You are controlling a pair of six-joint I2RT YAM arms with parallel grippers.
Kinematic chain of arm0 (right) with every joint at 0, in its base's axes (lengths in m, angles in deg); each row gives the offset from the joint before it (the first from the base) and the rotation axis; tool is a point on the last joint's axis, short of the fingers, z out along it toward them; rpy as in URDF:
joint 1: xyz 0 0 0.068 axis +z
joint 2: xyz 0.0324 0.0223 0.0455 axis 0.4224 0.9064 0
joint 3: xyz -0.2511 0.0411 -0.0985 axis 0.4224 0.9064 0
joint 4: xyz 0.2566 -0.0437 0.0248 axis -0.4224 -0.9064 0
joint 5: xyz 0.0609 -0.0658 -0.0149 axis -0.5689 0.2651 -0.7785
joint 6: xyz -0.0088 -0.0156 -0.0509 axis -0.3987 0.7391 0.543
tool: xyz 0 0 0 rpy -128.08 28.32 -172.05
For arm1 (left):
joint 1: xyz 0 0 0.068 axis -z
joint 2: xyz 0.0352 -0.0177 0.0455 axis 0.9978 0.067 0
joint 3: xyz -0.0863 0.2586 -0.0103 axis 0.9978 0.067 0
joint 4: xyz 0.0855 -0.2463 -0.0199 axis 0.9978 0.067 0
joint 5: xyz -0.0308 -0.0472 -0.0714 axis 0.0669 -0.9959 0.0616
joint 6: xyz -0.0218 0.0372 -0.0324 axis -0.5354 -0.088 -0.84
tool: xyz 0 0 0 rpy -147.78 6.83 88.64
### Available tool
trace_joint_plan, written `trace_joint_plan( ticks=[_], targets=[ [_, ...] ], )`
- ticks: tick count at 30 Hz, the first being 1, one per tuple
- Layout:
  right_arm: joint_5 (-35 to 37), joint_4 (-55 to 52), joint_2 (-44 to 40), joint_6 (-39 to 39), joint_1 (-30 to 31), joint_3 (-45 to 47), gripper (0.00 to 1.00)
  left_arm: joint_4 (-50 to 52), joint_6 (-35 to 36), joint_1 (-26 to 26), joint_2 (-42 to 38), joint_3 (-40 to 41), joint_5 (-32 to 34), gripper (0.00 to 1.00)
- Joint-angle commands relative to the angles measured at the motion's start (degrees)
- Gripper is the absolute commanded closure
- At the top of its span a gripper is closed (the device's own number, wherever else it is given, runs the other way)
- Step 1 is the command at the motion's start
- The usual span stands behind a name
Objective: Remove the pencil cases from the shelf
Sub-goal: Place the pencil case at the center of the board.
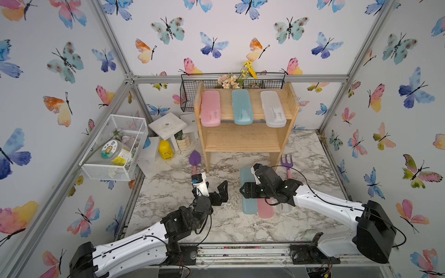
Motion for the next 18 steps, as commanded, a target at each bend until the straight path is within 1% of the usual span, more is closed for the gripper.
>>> trace_joint_plan(
  ticks=[1, 4, 8, 12, 18],
  targets=[
    [3.98, -2.04, 4.23, -3.6, 1.61, -2.69, 0.29, 2.27, -1.06, 0.05, 1.58, -0.25, 2.2, 0.01],
    [5.98, -2.8, 7.98, -4.91, 2.64, -3.79, 0.29, 1.92, -1.57, 0.03, 2.29, 0.1, 0.88, 0.01],
    [8.04, -4.83, 11.5, -5.33, 2.74, -5.4, 0.28, 1.23, -1.84, 0.05, 1.27, 1.44, -0.17, 0.01],
    [9.36, -4.4, 14.46, -5.49, 2.74, -6.46, 0.26, 0.79, -1.99, 0.03, -0.49, 2.91, 0.07, 0.01],
    [11.81, -6.86, 19.75, -4.45, 2.74, -10.85, 0.25, 0.39, -2.03, -0.04, -1.18, 3.54, 0.48, 0.01]
  ],
)
